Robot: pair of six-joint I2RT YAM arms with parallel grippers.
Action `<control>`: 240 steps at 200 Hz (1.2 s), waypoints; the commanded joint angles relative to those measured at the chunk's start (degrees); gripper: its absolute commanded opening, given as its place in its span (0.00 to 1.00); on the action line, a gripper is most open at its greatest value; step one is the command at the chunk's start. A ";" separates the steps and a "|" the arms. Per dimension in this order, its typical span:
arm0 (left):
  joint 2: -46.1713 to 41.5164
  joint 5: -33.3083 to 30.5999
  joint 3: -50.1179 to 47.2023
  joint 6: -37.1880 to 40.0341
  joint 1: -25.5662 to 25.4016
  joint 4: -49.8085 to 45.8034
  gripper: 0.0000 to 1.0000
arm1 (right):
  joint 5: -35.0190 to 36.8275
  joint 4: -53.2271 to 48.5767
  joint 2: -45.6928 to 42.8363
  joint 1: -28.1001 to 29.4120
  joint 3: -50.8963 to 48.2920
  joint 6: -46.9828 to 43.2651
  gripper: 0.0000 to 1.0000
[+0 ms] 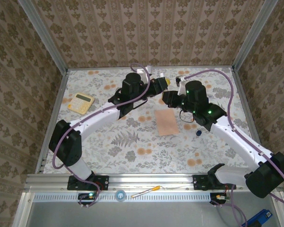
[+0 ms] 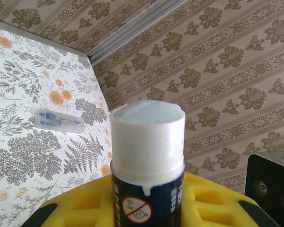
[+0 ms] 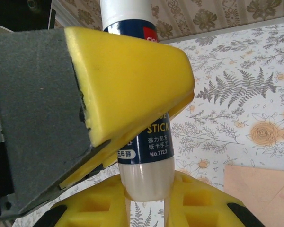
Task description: Place the letter into the envelope and seal it
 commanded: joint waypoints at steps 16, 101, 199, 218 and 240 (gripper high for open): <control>-0.93 7.37 0.14 1.00 -2.81 3.31 0.03 | -6.64 7.45 -1.45 -0.46 0.82 1.80 0.23; -2.48 18.81 -2.18 1.79 3.40 12.44 0.04 | -52.35 28.89 -4.01 -24.03 -9.83 24.57 0.67; 6.26 24.74 -1.39 -15.04 3.94 37.33 0.05 | -54.94 49.25 0.71 -21.47 -13.45 32.30 0.68; 6.49 24.64 -1.24 -14.91 3.83 37.03 0.05 | -55.12 48.50 1.31 -20.86 -12.44 31.69 0.64; 6.73 24.61 -0.99 -14.95 3.81 36.75 0.05 | -55.14 48.18 2.04 -20.17 -11.88 31.25 0.58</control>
